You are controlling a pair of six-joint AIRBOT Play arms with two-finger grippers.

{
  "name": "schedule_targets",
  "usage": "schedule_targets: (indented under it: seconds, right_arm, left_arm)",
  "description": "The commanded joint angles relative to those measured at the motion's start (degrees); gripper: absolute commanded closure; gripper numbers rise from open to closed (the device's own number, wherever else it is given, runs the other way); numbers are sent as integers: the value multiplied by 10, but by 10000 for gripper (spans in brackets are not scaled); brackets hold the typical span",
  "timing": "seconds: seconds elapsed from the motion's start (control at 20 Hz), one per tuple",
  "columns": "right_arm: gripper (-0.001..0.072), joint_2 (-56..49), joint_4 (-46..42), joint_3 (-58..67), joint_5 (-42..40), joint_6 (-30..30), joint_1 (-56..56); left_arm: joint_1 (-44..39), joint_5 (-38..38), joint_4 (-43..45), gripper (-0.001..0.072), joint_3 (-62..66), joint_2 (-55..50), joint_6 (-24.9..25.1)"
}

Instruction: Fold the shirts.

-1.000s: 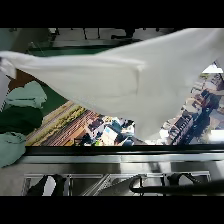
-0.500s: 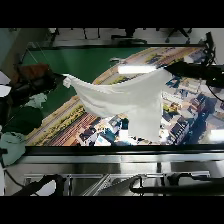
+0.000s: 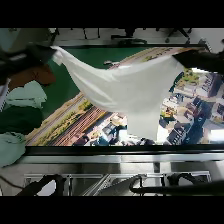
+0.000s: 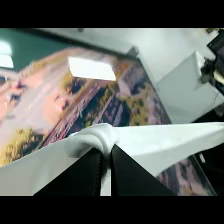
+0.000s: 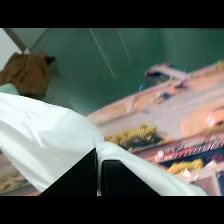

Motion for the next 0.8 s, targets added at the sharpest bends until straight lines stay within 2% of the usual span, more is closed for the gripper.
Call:
schedule_targets:
  seconds: [0.0,0.15,0.35,0.45,0.55,0.65,0.75]
  right_arm:
    - [688,140,-8,13,-71,-20,0]
    - [688,218,-9,31,-109,-20,0]
    - [688,230,-27,77,-103,-18,0]
    - [689,207,-61,77,-91,11,0]
    - [689,150,-73,75,-38,39,0]
    - [689,66,-33,56,18,32,6]
    - [689,-23,-28,31,23,28,27]
  left_arm:
    - [73,-14,2,692,64,126,-59]
    - [191,-40,7,693,99,232,-76]
    - [356,-94,16,692,104,317,-80]
    - [354,-85,30,692,70,324,-105]
    - [322,-107,31,692,13,306,-103]
    - [266,-124,32,692,-71,274,-94]
    - [169,-64,48,692,-180,227,-68]
